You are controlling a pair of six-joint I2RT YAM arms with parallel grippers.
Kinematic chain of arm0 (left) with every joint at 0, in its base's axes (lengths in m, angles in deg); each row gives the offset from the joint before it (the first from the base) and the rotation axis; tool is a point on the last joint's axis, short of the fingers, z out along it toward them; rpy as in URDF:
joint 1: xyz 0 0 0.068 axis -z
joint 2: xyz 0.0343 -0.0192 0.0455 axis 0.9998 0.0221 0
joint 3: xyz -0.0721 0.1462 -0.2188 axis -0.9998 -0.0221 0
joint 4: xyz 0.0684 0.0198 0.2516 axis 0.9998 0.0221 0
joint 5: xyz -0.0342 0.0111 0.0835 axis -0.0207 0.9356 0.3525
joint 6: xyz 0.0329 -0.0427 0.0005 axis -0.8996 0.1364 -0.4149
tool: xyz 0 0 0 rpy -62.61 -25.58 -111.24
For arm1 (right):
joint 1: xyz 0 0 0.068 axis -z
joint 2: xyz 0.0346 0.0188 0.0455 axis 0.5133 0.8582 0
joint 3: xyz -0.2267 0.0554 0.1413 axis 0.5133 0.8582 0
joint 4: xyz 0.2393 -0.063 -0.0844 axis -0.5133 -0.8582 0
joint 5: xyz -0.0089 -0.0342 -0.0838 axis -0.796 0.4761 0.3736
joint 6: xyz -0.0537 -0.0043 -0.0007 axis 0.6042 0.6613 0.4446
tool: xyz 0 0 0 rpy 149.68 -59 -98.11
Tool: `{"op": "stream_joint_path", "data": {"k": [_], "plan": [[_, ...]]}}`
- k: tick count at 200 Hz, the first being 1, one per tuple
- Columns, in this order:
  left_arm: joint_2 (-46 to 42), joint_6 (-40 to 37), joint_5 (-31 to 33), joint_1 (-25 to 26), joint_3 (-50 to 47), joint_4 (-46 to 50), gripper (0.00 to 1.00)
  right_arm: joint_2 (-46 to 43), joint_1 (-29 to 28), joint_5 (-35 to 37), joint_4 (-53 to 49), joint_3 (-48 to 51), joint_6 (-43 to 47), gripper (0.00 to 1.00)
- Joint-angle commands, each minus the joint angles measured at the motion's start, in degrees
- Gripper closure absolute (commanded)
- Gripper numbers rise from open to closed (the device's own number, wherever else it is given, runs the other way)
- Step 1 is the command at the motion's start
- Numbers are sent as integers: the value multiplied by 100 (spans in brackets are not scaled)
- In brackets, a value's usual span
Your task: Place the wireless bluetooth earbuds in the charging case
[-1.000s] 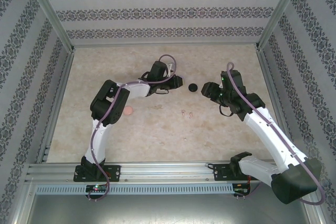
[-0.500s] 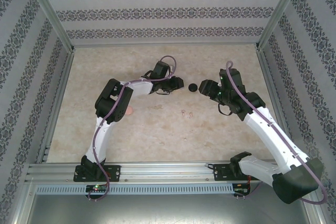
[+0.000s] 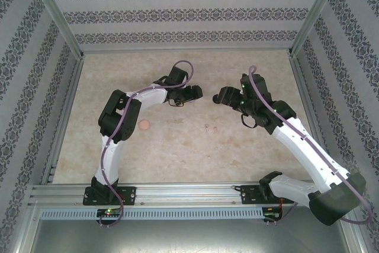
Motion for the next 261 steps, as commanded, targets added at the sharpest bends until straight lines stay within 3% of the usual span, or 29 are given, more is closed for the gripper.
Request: {"op": "stream_joint_path", "data": {"k": [1,52,115,145,153,157,196,234,261], "plan": [[-228,-462,505,-84,76,975,19,48,-139,320,-123,-219,-133,30],[-749,-734,1117,-120,-426,864,19,96,-468,647,-249,-364,-196,30],[-2900,-1314,1863,-508,-1372,750,17,721,-1043,866,-88,-428,-243,30],[-3910,-1357,1943,-1034,-1947,472,12,1607,-1554,939,-45,-845,-69,29],[-4148,-1355,1985,-1182,-2128,352,8,1881,-1720,931,-4,-1000,27,28],[-4273,-1343,2010,-1261,-2206,305,0,2012,-1804,932,31,-1082,97,26],[-5180,-1333,2381,-1841,-2973,-351,1,3462,-2461,745,65,-2118,755,22],[-5495,-804,2170,-2638,-3140,-389,1,4756,-2778,551,-28,-3137,1254,21],[-5402,-280,1628,-3305,-2969,-163,1,5692,-2904,441,-391,-4075,1385,22]]}}
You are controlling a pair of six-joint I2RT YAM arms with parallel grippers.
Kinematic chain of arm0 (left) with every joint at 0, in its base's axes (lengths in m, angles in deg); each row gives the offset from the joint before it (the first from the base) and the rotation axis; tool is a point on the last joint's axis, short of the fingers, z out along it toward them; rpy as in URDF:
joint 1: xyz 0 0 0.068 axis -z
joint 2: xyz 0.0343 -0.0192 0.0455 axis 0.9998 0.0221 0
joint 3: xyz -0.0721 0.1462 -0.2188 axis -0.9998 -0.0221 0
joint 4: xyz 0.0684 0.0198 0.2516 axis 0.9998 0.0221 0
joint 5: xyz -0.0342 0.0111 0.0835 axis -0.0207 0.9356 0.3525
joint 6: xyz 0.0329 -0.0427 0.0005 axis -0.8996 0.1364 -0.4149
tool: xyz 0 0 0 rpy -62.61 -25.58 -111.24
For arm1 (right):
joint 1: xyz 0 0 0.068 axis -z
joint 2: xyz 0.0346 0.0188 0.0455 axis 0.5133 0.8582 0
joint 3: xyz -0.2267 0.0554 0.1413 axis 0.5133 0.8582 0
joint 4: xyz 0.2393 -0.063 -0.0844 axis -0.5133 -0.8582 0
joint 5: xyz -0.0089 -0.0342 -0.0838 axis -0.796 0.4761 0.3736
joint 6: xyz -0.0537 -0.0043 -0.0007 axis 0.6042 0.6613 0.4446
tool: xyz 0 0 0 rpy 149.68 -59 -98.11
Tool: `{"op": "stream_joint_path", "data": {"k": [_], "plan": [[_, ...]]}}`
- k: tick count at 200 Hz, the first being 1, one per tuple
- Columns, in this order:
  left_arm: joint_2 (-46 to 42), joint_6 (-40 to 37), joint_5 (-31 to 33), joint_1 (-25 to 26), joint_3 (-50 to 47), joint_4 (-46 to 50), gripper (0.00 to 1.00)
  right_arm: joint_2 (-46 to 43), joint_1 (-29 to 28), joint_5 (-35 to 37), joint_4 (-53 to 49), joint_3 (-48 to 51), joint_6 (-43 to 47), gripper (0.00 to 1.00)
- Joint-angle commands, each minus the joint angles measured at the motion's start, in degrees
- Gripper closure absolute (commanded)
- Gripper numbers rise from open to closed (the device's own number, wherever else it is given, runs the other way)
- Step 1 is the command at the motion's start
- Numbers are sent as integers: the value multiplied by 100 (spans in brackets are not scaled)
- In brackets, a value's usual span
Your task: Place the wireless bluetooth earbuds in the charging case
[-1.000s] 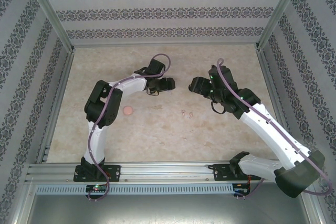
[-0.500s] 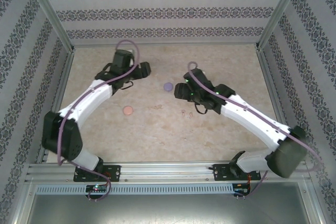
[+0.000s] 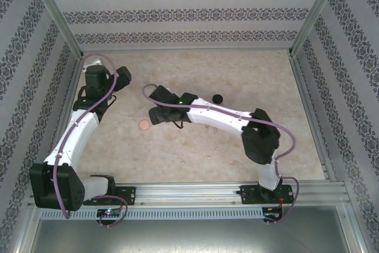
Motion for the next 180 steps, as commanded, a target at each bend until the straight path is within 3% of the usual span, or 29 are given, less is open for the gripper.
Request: {"op": "stream_joint_path", "data": {"k": [1,58,118,180], "plan": [[-9,617,-405,-502,145,-26,1,617,-89,-115,-373,-720,323,22],[31,1148,-1024,-1388,148,83,1,2162,-284,-39,-1248,-2643,118,23],[21,1184,-1129,-1480,65,63,1,3142,-406,223,-1825,-3964,-331,25],[29,1259,-1190,-1498,-62,-48,1,3574,-452,237,-1965,-4245,-494,28]]}}
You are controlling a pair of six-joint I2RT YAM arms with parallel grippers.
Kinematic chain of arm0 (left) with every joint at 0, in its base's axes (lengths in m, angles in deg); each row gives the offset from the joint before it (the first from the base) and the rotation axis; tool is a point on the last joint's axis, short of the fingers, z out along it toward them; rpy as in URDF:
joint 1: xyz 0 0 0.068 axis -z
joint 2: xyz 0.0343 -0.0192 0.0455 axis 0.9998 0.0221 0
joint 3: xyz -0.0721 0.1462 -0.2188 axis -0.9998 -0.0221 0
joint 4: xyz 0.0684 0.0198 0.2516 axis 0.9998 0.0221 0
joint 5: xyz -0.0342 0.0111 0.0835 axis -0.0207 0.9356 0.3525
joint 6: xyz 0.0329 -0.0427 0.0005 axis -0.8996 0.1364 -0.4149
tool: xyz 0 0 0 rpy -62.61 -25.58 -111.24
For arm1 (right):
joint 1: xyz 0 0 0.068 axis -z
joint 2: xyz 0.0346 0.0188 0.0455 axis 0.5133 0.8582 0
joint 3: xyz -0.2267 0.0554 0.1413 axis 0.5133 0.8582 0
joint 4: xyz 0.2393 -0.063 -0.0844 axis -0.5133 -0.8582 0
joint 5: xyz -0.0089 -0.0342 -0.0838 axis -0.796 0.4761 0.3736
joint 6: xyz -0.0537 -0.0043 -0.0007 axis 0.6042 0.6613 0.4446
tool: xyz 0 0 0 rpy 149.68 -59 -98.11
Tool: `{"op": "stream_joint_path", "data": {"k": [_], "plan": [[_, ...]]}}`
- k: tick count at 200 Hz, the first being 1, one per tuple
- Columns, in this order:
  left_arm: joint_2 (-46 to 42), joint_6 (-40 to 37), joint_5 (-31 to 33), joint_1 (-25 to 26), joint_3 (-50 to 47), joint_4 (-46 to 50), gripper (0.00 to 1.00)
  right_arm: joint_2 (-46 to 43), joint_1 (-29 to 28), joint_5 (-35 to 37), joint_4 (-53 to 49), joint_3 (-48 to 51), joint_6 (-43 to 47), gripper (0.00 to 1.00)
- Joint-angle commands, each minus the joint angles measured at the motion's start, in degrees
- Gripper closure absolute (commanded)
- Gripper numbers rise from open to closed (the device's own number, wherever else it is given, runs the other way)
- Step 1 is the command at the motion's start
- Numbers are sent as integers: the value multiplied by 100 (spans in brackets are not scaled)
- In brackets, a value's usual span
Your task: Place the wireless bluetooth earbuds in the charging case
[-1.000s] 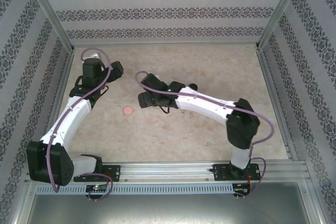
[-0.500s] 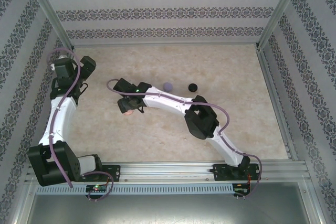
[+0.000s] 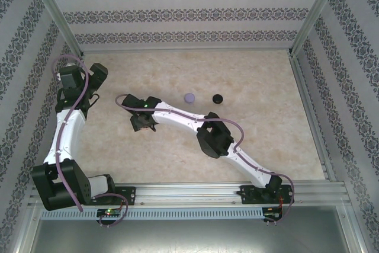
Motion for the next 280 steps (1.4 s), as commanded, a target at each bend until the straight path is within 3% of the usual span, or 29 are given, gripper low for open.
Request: {"op": "stream_joint_path", "data": {"k": [1,98,158,192,235,280], "plan": [[-36,130,-87,-79,-117,-107,1,231,-76,153,-221,-259,-160,29],[-9,156,-135,-80,-250,-167,1,630,-129,118,-364,-684,-165,37],[12,126,-185,-84,-232,-42,1,465,-188,260,-527,-536,-6,56],[53,127,-454,-80,-318,-153,1,-289,-74,363,-283,228,-184,62],[147,65,-1501,-35,-737,-1040,0,-1639,380,351,346,1564,-440,63],[422,267,-1742,429,-1195,-1830,0,-2888,1069,256,913,2689,-669,64]]}}
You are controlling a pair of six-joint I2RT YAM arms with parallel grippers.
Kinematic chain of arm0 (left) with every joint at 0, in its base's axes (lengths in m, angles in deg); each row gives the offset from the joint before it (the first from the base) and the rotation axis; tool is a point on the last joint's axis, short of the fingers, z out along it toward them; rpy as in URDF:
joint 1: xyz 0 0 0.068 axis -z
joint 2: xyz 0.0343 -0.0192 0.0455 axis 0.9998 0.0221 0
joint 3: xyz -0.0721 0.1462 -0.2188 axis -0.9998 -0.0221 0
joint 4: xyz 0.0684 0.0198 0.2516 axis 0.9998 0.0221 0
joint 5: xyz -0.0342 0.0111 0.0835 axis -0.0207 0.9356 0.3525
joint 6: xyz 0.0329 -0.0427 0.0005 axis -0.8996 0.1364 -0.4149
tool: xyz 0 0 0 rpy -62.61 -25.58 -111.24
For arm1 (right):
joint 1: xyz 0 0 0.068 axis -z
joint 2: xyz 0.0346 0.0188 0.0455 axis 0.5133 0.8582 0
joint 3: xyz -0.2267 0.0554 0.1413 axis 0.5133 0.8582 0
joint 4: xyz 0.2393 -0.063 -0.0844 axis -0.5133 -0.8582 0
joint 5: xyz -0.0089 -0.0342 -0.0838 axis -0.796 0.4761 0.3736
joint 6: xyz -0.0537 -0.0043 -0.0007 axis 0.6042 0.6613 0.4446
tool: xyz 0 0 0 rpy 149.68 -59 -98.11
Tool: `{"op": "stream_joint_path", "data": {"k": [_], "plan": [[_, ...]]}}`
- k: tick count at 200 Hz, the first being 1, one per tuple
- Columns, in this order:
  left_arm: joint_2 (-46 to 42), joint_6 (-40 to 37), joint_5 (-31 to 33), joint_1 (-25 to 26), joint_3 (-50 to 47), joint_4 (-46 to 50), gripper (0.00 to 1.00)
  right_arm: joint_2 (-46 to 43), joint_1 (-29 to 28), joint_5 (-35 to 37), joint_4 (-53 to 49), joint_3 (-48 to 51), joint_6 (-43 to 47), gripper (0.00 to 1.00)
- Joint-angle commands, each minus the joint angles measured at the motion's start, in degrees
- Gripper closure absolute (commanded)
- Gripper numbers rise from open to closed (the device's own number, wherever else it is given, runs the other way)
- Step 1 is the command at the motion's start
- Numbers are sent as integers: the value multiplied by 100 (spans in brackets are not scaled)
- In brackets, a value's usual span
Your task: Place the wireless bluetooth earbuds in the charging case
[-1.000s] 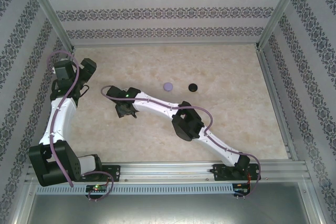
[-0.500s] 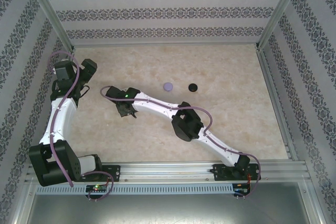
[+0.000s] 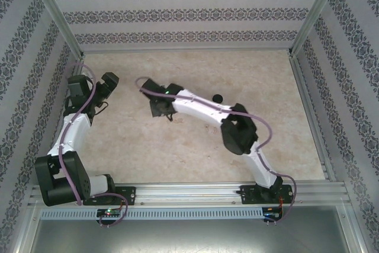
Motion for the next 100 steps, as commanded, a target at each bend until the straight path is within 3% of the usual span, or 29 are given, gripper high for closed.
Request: {"op": "stream_joint_path", "data": {"k": [1,42,100], "plan": [[161,133,-324,319,-206,-797,0,-685,357,4,441,474,-280,64],[559,37,-295,1303,-528,-1907,0,-1607,1141,-274,1088,1493,-862,63],[1582,88,-512,2437,-1223,-5105,0,-2390,1781,-303,1865,2736,-2431,64]]}}
